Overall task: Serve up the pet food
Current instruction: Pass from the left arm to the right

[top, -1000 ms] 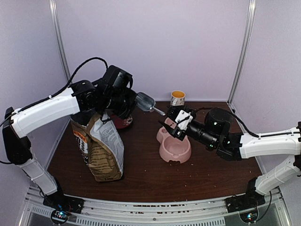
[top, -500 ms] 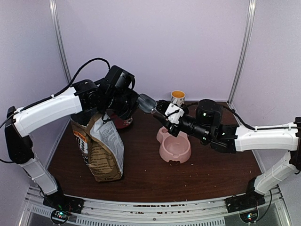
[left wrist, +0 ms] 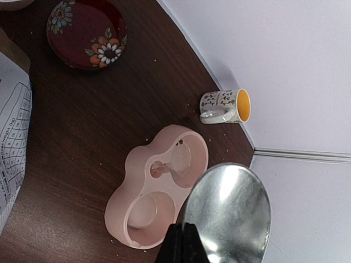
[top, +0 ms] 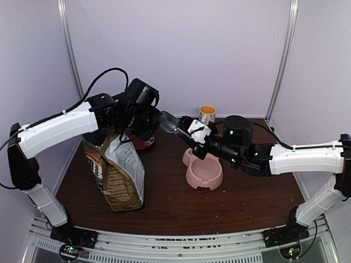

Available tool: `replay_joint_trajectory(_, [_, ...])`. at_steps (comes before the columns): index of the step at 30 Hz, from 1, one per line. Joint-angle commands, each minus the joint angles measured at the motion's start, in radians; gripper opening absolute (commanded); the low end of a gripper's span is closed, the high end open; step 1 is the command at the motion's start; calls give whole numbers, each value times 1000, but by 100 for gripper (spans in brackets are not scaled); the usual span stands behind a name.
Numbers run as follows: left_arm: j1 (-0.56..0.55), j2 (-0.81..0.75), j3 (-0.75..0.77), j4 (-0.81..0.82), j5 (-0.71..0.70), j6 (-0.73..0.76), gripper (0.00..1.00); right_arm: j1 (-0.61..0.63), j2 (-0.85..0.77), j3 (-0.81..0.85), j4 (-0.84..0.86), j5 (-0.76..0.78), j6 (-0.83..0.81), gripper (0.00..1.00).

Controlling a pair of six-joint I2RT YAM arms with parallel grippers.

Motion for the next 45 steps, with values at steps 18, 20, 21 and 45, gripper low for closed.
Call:
replay_joint_trajectory(18, [-6, 16, 34, 23, -46, 14, 0, 9, 50, 54, 14, 48, 63, 30])
replay_joint_trajectory(20, [-6, 13, 32, 23, -46, 14, 0, 8, 52, 57, 17, 51, 66, 29])
replay_joint_trajectory(21, [-6, 11, 32, 22, -46, 14, 0, 9, 55, 59, 18, 52, 66, 29])
replay_joint_trajectory(45, [-6, -17, 9, 26, 42, -5, 0, 14, 62, 61, 54, 89, 56, 21])
